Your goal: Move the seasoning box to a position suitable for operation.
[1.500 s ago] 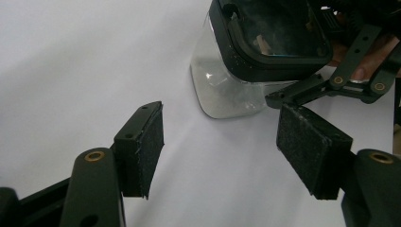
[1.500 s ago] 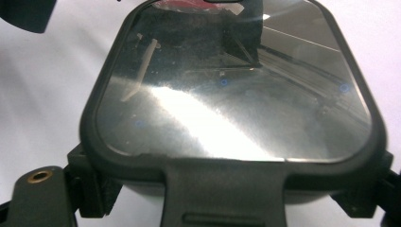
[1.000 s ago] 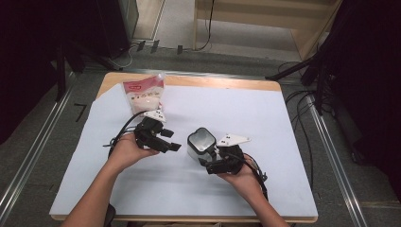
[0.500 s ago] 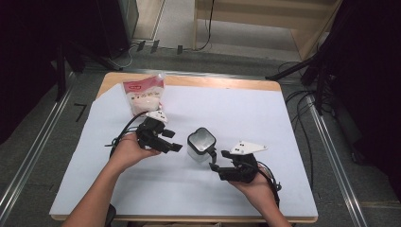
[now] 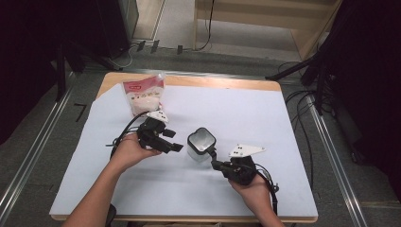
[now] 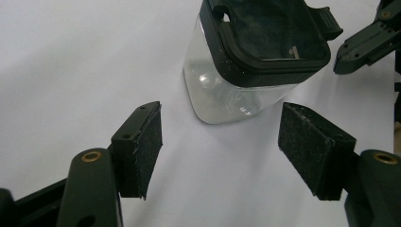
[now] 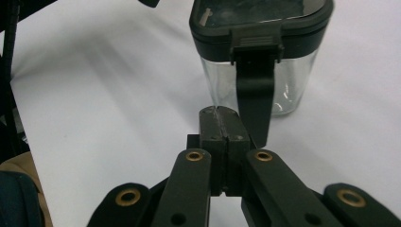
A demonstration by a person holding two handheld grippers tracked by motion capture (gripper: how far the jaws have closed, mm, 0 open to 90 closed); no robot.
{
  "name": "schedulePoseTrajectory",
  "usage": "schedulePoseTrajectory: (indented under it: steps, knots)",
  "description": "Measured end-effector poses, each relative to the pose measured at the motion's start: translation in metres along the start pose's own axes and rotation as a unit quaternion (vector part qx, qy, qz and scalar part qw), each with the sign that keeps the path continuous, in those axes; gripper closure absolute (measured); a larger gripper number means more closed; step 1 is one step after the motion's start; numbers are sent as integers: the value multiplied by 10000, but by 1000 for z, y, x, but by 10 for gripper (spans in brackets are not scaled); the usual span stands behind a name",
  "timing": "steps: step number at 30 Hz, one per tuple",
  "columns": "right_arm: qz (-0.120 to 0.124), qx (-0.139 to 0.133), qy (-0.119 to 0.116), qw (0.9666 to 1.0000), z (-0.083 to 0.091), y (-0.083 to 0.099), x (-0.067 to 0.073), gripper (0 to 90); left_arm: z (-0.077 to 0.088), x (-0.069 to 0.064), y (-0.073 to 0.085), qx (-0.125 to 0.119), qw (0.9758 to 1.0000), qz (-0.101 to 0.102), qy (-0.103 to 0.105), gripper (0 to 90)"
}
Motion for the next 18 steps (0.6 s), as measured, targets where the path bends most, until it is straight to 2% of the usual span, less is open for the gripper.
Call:
schedulePoseTrajectory:
  steps: [4, 8, 11, 14, 15, 18]
  knots:
    - [4, 21, -5, 10000, -7, 0, 0, 900, 1, 0, -2, -90, 10000, 20, 28, 301]
    - [-123, -6, -40, 9999, -13, -1, 0, 900, 0, -1, -3, -119, 9999, 9, 15, 292]
    - [-135, -4, -29, 9999, -18, -3, -1, 900, -1, -3, -3, -75, 9999, -2, 67, 291]
    - [-174, -7, 12, 9998, -20, -5, -3, 900, -2, -3, -3, -31, 10000, -78, 19, 283]
    - [-174, -7, 0, 9998, -20, -5, -4, 900, -3, -5, -3, -46, 9999, -76, 114, 283]
    - [-140, 18, 32, 9999, -19, -5, -5, 900, -5, -7, -3, 6, 9999, -120, 80, 283]
Point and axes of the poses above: each handheld gripper's, and its own axes: z roughly backward along the jaws, y roughly out of its underside, x roughly to its left, the point moved 10 cm from there along -z, roughly forward along the jaws, and after that the axes turned 5 degrees about -z, right-handed, at the moved point
